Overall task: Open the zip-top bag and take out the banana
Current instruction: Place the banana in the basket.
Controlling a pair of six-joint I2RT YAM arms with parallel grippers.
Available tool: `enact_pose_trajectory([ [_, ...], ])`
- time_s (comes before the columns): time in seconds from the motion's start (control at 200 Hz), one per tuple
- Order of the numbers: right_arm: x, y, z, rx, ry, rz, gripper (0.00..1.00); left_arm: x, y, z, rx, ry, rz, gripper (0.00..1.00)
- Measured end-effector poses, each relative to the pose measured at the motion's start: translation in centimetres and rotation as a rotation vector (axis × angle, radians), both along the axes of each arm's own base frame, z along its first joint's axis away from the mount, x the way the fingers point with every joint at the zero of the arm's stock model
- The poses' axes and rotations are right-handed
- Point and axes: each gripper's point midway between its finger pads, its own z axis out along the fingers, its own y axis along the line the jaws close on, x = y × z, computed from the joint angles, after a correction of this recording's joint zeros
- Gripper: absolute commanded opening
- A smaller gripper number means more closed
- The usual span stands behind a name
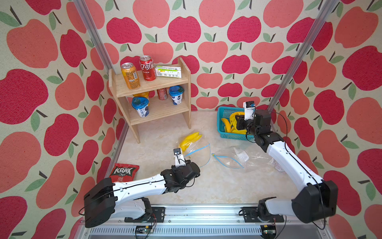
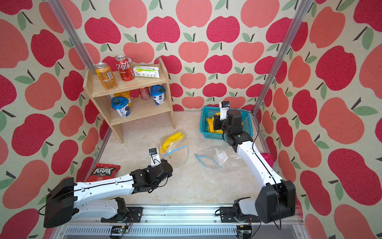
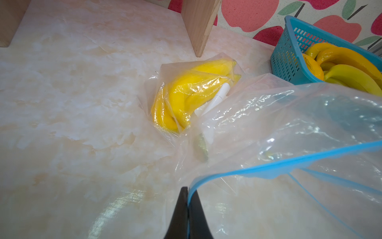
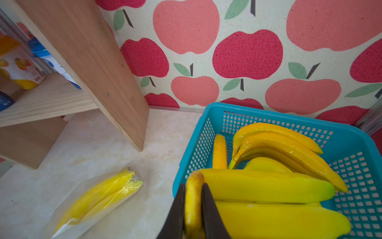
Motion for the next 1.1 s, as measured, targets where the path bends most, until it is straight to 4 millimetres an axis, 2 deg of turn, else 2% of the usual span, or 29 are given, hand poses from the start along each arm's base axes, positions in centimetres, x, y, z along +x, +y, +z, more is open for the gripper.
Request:
enact_pose_trajectory([
  [0.1, 2.7, 0.1, -2.9, -0.022, 0.032, 0.006, 0.10, 0.0, -0.1, -0.2, 0.004, 0.006, -0.002, 0.00],
  [0.185, 4.7, 1.3, -4.4, -0.025, 0.039, 0.043, 0.09, 0.0, -0.1, -0.4, 0.010, 0.010, -0.004, 0.00],
  [0.28, 7.8, 2.6, -4.4, -0.027, 0.012, 0.071, 0.08, 0.0, -0.2, -0.6, 0.015, 0.015, -0.007, 0.00],
  [0.37, 10.8, 3.3, -3.5, -0.036, -0.040, 0.074, 0.07, 0.0, -0.2, -0.7, 0.015, 0.016, -0.008, 0.00],
  [0.445, 12.5, 3.8, -2.7, -0.051, -0.086, 0.075, 0.07, 0.0, -0.2, -0.7, 0.013, 0.017, -0.007, 0.00],
  [0.535, 13.4, 4.1, -2.5, -0.057, -0.124, 0.079, 0.07, 0.0, -0.1, -0.7, 0.014, 0.017, -0.006, 0.00],
  [0.64, 14.5, 4.8, -3.3, -0.046, -0.142, 0.095, 0.07, 0.1, 0.0, -0.7, 0.015, 0.018, 0.000, 0.00],
  [0.865, 16.8, 5.8, -7.8, -0.040, -0.134, 0.116, 0.07, 0.1, 0.1, -0.8, 0.018, 0.020, 0.003, 0.00],
  [1.1, 16.8, 6.3, -7.3, -0.033, -0.187, 0.106, 0.08, 0.1, 0.1, -0.8, 0.015, 0.020, 0.005, 0.00],
])
